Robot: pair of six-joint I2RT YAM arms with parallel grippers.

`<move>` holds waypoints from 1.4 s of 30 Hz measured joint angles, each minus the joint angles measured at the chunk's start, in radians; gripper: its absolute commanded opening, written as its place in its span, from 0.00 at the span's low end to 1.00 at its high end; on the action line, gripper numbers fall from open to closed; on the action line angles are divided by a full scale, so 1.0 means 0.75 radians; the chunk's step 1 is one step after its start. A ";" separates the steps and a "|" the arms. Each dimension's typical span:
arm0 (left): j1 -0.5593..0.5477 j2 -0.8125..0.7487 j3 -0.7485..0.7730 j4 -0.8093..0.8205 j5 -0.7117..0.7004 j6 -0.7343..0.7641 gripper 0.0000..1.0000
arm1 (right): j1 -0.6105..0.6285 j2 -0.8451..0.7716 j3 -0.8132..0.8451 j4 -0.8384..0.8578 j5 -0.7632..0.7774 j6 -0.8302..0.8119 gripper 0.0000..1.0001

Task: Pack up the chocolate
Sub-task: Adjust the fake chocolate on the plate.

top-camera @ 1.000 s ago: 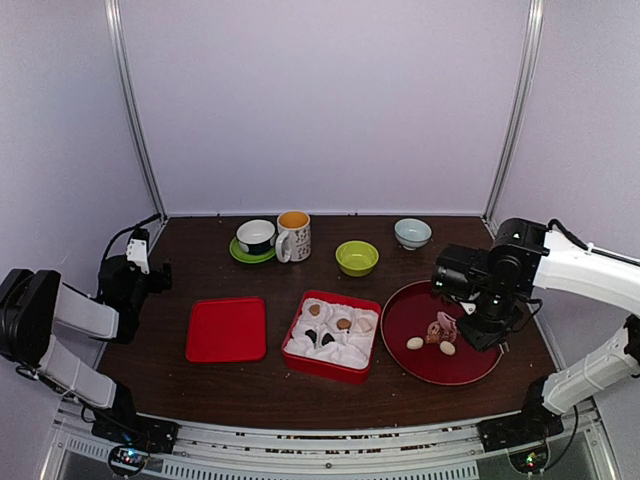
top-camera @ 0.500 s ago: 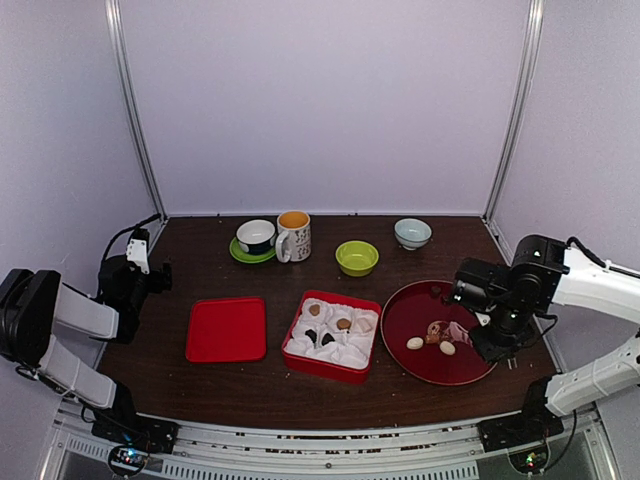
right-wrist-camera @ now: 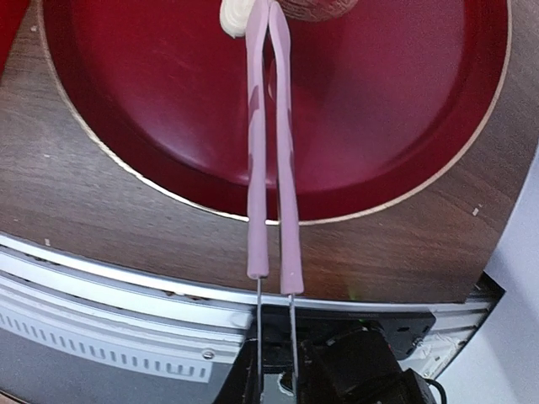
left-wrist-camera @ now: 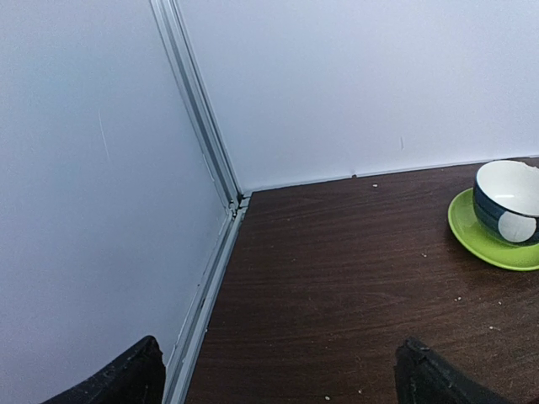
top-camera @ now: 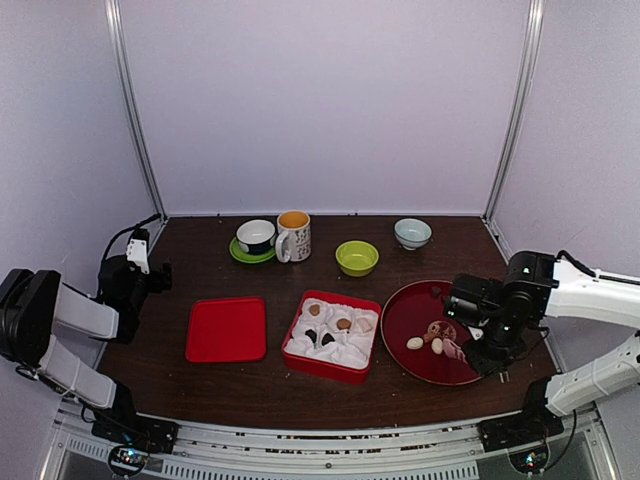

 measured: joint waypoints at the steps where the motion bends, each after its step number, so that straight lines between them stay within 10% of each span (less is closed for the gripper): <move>1: 0.000 0.000 0.000 0.000 0.000 0.000 0.98 | 0.011 0.017 0.010 0.026 -0.009 0.000 0.05; 42: 0.000 0.000 0.000 0.000 0.000 0.000 0.98 | 0.054 -0.244 -0.076 0.178 0.030 0.021 0.13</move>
